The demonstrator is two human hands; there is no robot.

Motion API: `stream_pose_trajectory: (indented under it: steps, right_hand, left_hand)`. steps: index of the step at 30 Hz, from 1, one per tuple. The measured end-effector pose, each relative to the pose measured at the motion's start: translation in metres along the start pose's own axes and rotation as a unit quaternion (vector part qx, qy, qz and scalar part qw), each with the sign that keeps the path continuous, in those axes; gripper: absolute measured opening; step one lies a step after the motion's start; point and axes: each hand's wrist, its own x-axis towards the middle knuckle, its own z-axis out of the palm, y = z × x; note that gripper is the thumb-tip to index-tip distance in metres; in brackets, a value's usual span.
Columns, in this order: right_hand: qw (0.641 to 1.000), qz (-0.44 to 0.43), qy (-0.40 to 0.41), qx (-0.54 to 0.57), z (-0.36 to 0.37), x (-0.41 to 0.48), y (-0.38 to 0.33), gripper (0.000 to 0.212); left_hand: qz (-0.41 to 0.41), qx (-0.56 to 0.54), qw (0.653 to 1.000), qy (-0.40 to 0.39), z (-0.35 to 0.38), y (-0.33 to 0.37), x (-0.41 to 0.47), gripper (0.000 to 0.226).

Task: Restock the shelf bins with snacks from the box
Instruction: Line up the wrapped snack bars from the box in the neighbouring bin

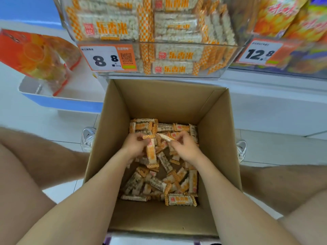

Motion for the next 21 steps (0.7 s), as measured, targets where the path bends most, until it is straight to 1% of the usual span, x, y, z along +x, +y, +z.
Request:
stream_pose_trajectory:
  steps: [1, 2, 3, 4, 6, 9, 12, 15, 16, 17, 18, 19, 20, 21]
  right_hand:
    - [0.999, -0.011, 0.012, 0.028, -0.003, -0.003, -0.005, 0.026]
    - [0.998, -0.025, 0.015, 0.047, -0.007, -0.007, -0.011, 0.037]
    - [0.998, -0.041, 0.017, 0.055, -0.011, -0.011, -0.016, 0.049]
    - [0.997, -0.056, 0.021, 0.047, -0.015, -0.016, -0.021, 0.053]
    - [0.996, -0.079, 0.03, 0.027, -0.022, -0.023, -0.027, 0.05]
    - [0.993, -0.107, 0.034, 0.018, -0.029, -0.035, -0.04, 0.049]
    - [0.989, -0.138, 0.032, 0.029, -0.034, -0.048, -0.059, 0.049]
    - [0.982, -0.177, 0.064, 0.019, -0.042, -0.061, -0.076, 0.044]
    - [0.978, -0.193, 0.073, 0.016, -0.045, -0.066, -0.082, 0.04]
    - [0.975, -0.21, 0.076, 0.009, -0.048, -0.071, -0.087, 0.037]
    - [0.971, -0.227, 0.076, -0.005, -0.05, -0.077, -0.093, 0.037]
    - [0.967, -0.243, 0.078, -0.022, -0.053, -0.083, -0.1, 0.038]
    - [0.962, -0.257, 0.081, -0.029, -0.055, -0.089, -0.106, 0.037]
    - [0.958, -0.272, 0.086, -0.02, -0.057, -0.095, -0.112, 0.034]
  left_hand:
    - [-0.005, -0.055, 0.998, -0.009, -0.003, 0.007, -0.004, 0.035]
    - [0.001, -0.1, 0.995, -0.012, -0.005, 0.015, -0.01, 0.03]
    - [0.01, -0.133, 0.991, -0.012, -0.008, 0.022, -0.015, 0.025]
    - [0.021, -0.165, 0.986, -0.015, -0.009, 0.028, -0.02, 0.021]
    - [0.039, -0.194, 0.98, -0.03, -0.013, 0.043, -0.035, 0.018]
    - [0.066, -0.185, 0.978, -0.072, -0.017, 0.058, -0.051, 0.022]
    - [0.109, -0.175, 0.974, -0.097, -0.02, 0.079, -0.072, 0.027]
    - [0.138, -0.163, 0.969, -0.124, -0.024, 0.103, -0.093, 0.03]
    - [0.152, -0.154, 0.967, -0.135, -0.025, 0.111, -0.101, 0.031]
    - [0.186, -0.115, 0.968, -0.124, -0.027, 0.117, -0.107, 0.03]
    - [0.237, -0.05, 0.966, -0.092, -0.029, 0.123, -0.113, 0.027]
    - [0.287, 0.025, 0.956, -0.053, -0.032, 0.129, -0.12, 0.022]
    - [0.327, 0.079, 0.942, -0.02, -0.034, 0.134, -0.125, 0.019]
    - [0.353, 0.102, 0.93, -0.003, -0.036, 0.141, -0.131, 0.019]
